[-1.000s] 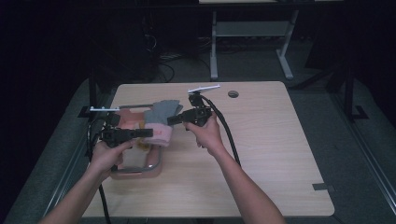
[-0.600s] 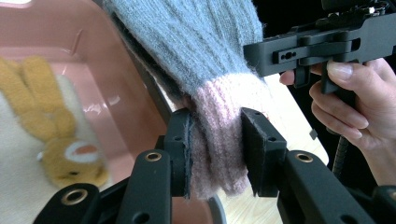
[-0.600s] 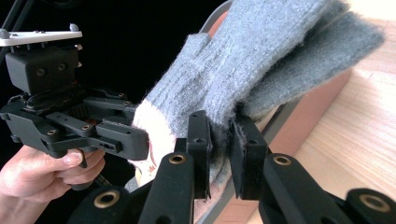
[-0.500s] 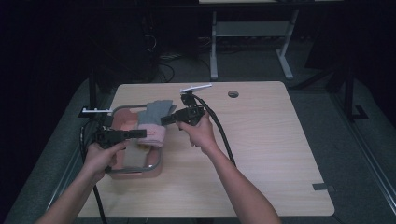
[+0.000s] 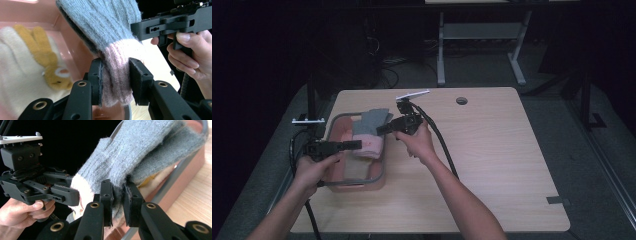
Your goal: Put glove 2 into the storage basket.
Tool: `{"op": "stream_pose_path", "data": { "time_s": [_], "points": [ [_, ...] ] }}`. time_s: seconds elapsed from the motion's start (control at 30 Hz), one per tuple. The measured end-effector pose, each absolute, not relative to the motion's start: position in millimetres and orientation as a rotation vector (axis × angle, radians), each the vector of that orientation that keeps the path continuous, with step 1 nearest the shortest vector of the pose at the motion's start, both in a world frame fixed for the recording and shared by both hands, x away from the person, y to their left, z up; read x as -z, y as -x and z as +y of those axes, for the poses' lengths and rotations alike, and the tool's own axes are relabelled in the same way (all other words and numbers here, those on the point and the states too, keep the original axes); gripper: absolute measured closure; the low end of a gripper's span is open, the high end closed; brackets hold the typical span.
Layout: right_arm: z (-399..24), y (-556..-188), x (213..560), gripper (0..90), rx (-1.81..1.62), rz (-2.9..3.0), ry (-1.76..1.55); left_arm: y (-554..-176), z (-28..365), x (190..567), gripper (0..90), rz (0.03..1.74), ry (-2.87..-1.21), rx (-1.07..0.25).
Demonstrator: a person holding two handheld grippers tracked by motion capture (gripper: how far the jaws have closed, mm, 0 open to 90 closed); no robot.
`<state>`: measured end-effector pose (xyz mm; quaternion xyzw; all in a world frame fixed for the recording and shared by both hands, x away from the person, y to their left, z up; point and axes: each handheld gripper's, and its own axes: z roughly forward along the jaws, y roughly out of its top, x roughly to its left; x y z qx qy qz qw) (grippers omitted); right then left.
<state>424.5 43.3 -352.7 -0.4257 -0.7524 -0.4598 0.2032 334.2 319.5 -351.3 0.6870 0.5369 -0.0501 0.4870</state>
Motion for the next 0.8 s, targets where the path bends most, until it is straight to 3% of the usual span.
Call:
{"op": "stream_pose_path", "data": {
  "time_s": [0.8],
  "points": [
    [73,-430,354,78.9,1.242,-2.139,1.142,-330,342,355,65.1,1.341,-1.662,0.101]
  ]
}}
